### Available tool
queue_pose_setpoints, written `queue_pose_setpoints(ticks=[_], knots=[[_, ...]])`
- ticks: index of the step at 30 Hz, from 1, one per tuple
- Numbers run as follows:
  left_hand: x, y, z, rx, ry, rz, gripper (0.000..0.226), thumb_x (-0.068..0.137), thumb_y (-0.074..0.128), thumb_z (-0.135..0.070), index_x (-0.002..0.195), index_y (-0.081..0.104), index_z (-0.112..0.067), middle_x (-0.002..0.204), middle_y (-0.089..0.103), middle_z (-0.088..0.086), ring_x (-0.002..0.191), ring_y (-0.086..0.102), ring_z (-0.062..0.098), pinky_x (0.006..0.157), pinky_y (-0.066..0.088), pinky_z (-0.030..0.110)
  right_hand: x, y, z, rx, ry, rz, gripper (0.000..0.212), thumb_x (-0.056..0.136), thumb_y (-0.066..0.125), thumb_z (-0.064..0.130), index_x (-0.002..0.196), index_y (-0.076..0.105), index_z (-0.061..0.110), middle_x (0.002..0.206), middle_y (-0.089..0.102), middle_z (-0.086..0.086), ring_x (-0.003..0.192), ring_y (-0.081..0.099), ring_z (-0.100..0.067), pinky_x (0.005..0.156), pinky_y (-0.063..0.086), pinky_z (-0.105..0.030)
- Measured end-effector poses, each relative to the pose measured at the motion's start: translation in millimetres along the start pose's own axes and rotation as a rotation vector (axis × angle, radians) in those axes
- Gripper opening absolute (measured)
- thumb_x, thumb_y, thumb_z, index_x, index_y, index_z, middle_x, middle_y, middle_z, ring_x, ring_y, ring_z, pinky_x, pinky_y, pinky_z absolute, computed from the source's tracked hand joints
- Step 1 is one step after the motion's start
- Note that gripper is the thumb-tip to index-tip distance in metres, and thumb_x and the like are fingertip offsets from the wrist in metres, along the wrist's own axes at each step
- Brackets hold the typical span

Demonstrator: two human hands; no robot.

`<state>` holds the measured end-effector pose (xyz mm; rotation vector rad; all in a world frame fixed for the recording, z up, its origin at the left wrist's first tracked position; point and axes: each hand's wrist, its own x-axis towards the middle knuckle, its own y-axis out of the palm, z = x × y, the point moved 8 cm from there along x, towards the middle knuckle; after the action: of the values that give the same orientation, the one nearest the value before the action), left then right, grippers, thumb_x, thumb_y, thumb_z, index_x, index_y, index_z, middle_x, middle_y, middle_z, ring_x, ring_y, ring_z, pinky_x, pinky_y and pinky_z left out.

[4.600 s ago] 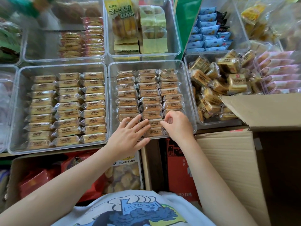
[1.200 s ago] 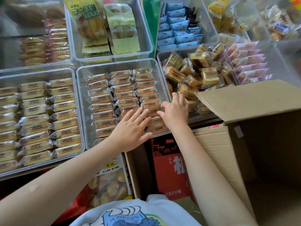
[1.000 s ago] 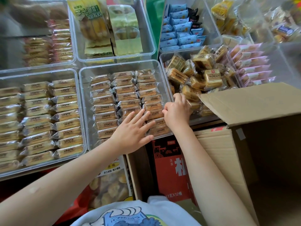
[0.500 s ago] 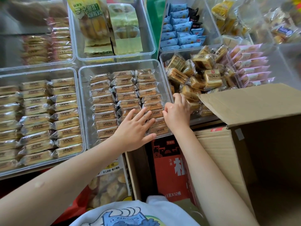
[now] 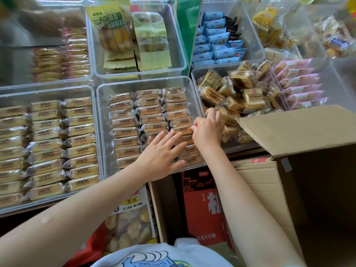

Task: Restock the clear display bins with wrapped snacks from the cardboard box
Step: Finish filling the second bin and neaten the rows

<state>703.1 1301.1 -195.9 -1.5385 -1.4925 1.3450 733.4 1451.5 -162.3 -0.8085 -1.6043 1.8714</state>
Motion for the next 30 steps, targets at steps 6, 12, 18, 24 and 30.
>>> queue_pose_setpoints(ticks=[6, 12, 18, 24, 30], knots=[[1, 4, 1, 0.016, 0.002, 0.038, 0.076, 0.096, 0.005, -0.068, 0.159, 0.022, -0.028, 0.169, 0.002, 0.006, 0.155, -0.011, 0.024, 0.125, -0.009, 0.046, -7, -6, -6, -0.007, -0.022, -0.061, 0.013, 0.091, 0.07, 0.028, 0.092, 0.075, 0.016, 0.14, 0.045, -0.01, 0.133, 0.033, -0.03, 0.104, 0.036, -0.045], [10, 3, 2, -0.031, -0.003, 0.057, 0.08, 0.093, 0.004, -0.07, 0.158, 0.025, -0.029, 0.168, 0.013, 0.004, 0.156, -0.001, 0.023, 0.126, -0.001, 0.046, -5, 2, -1, -0.075, -0.032, -0.031, 0.007, 0.09, 0.069, 0.022, 0.095, 0.07, 0.018, 0.14, 0.046, -0.013, 0.135, 0.036, -0.034, 0.104, 0.037, -0.049], [15, -14, 9, 0.033, -0.006, -0.07, 0.073, 0.1, 0.014, -0.064, 0.159, 0.025, -0.023, 0.168, 0.012, 0.007, 0.156, 0.001, 0.025, 0.126, -0.003, 0.045, 19, -7, 3, -0.052, -0.075, 0.023, 0.022, 0.098, 0.057, 0.03, 0.12, 0.064, 0.027, 0.149, 0.036, -0.015, 0.139, 0.03, -0.035, 0.112, 0.028, -0.052], [23, -9, 19, 0.093, -0.038, -0.015, 0.075, 0.097, 0.007, -0.066, 0.161, 0.015, -0.027, 0.168, 0.002, 0.004, 0.154, -0.012, 0.024, 0.123, -0.01, 0.046, 32, 8, 15, -0.131, -0.077, 0.084, 0.019, 0.1, 0.055, 0.031, 0.112, 0.068, 0.024, 0.145, 0.04, -0.01, 0.135, 0.032, -0.031, 0.107, 0.029, -0.048], [35, -7, 11, 0.1, -0.037, 0.016, 0.076, 0.1, 0.009, -0.064, 0.162, 0.001, -0.02, 0.169, -0.007, -0.001, 0.152, -0.02, 0.019, 0.123, -0.014, 0.045, 39, 4, 21, -0.115, -0.062, 0.07, 0.018, 0.1, 0.054, 0.023, 0.104, 0.071, 0.019, 0.144, 0.04, -0.01, 0.136, 0.03, -0.031, 0.11, 0.03, -0.049]])
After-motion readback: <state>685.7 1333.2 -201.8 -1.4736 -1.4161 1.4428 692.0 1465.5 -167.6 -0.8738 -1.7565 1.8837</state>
